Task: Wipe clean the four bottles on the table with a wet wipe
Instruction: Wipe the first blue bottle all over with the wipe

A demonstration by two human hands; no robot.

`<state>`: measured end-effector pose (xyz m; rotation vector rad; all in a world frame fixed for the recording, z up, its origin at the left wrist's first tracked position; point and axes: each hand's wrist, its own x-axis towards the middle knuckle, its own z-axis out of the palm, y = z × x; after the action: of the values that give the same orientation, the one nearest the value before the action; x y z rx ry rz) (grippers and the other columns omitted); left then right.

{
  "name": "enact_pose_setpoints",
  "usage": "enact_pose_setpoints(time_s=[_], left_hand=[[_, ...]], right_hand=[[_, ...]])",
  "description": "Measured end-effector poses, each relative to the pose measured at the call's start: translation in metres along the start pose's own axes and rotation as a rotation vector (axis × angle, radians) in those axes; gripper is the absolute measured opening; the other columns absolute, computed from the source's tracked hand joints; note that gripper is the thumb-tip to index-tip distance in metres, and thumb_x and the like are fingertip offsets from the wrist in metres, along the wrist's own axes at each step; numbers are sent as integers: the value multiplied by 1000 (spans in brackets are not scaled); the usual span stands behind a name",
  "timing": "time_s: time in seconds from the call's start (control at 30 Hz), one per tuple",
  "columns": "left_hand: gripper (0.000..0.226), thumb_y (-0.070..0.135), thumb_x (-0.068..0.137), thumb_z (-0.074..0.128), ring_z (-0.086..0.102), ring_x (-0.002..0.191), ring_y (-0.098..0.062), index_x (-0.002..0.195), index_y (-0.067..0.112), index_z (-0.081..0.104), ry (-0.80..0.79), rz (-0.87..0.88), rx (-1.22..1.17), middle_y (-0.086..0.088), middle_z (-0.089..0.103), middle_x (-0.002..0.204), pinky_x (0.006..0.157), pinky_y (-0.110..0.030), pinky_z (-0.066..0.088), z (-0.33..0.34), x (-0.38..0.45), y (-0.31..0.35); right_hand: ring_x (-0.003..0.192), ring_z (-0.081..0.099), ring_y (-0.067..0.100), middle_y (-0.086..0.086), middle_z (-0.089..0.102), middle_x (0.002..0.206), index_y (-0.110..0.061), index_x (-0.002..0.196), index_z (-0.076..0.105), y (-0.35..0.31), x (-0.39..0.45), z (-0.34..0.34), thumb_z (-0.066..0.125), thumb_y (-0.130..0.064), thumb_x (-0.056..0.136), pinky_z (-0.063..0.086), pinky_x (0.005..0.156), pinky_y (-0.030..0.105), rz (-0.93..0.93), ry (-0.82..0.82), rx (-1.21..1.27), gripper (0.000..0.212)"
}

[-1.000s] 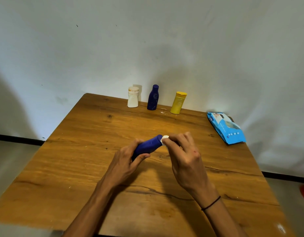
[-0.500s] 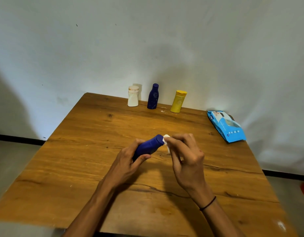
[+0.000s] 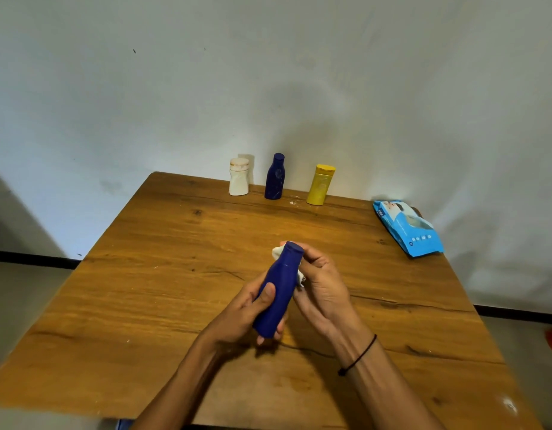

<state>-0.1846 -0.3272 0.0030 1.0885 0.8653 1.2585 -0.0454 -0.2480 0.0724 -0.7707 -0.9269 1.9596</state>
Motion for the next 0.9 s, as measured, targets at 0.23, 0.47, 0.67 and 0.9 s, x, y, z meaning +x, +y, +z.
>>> enact_pose_setpoints(time_s=[0.23,0.47,0.67,0.9], left_hand=[[63,58,93,70,58,41,-9,113,1,51,-240,-160,-255,-11,62,63,33,-21,33,-2,-4,2],[54,65,91,66,60,52,-17,125,23,62,81,-4,-109,-19,60,75,39,-18,42,2,6,10],[45,45,105,47,68,67,-26,148,34,45,222,14,10,-19,70,88,38,-20,43,4,14,11],[31,34,107,51,59,54,-11,137,38,44,215,5,115,-3,65,83,36,-22,39,15,13,11]], right_hand=[[85,65,21,17,68,98,4,101,69,-34,11,-4,60,8,88,57,75,28,264,-394,-28,16],[103,71,26,22,74,119,3,110,74,-21,8,-3,57,14,94,60,87,34,60,-27,-45,26],[103,75,26,12,80,104,0,104,79,7,-3,-1,76,4,88,61,87,39,-399,246,-373,16],[104,67,19,10,71,111,2,107,77,19,-7,-6,75,9,89,56,85,28,-1091,142,-1170,20]])
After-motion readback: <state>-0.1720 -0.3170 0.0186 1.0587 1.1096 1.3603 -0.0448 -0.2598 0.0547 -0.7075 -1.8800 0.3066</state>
